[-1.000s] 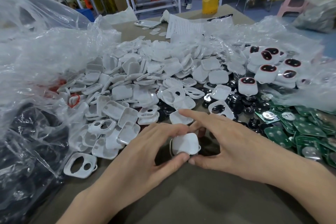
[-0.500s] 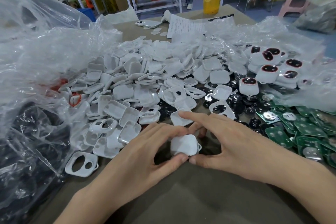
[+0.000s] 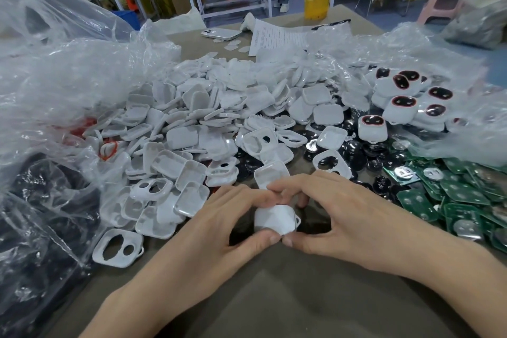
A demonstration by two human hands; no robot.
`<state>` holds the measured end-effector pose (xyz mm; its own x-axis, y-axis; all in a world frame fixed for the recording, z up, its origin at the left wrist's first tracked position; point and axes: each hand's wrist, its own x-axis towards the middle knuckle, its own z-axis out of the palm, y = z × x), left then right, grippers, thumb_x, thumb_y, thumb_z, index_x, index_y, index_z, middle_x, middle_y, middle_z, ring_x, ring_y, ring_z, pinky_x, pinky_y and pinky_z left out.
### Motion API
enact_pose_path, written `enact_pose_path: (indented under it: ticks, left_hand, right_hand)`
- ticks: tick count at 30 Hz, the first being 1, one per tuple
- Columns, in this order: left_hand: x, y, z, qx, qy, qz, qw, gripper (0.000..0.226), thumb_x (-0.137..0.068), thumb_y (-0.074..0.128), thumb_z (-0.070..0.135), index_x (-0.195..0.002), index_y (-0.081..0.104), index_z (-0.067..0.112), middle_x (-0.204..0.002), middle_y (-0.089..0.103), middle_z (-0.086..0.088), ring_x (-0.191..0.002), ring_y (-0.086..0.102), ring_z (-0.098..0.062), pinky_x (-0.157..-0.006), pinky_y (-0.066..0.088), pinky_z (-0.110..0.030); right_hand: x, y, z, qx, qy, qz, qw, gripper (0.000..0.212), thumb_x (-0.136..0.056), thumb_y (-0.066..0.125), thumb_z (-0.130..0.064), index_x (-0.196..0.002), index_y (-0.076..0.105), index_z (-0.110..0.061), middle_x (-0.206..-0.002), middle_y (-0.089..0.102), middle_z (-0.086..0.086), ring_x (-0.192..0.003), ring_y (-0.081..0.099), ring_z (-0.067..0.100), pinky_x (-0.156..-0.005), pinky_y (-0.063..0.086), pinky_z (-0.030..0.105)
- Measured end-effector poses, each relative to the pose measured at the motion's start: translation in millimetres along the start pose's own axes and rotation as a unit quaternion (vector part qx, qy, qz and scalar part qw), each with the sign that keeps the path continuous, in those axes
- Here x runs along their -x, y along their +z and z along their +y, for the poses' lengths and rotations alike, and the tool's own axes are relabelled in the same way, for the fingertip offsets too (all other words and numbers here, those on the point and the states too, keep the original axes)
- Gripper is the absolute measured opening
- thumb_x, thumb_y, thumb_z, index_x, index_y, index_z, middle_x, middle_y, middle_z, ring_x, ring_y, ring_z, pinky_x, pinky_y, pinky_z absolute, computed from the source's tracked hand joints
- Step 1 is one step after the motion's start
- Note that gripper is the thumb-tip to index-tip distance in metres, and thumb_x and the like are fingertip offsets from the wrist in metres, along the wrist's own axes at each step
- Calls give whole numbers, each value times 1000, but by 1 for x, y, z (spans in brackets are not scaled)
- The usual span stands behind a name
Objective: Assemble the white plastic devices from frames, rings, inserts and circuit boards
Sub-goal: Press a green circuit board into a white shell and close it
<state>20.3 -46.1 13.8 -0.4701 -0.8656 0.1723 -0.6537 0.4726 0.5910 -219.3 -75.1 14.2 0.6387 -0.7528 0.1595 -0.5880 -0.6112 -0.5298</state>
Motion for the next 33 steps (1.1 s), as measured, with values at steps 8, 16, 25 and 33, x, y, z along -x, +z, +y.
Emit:
enact_pose_path:
  ticks: [8,16,25,33]
  left_hand:
    - [3,2,2,36,-83,18,996,20,-83,66,59,-97,59,47,-123,55,42,-129,43,6,-97,40,-27]
    - [-4,-22,5,103,-227,16,968,12,-98,59,40,-95,69,33,-82,72,11,-64,65,-6,-60,50,-19]
    - [-36,-30,32,397,-338,-142,841,33,-106,49,29,-111,59,-2,-79,73,-15,-60,68,-19,-50,54,-23]
    - [-36,-20,35,469,-326,-114,813,23,-107,48,22,-124,58,10,-88,74,-20,-70,73,-24,-55,57,-27]
  right_hand:
    - [0,-1,-1,10,-27,3,1000,15,-87,61,-58,-92,53,-46,-110,59,-23,-107,54,8,-90,40,24]
    - [1,3,-1,-20,-11,11,1000,21,-85,57,-59,-92,57,-39,-111,58,-25,-108,53,6,-92,44,27]
    - [3,-2,-2,-116,32,85,989,14,-79,71,-47,-88,66,-36,-113,61,-24,-106,60,7,-79,41,9]
    - [3,2,2,-134,30,105,985,15,-79,71,-45,-86,65,-32,-111,65,-20,-101,66,8,-89,54,34]
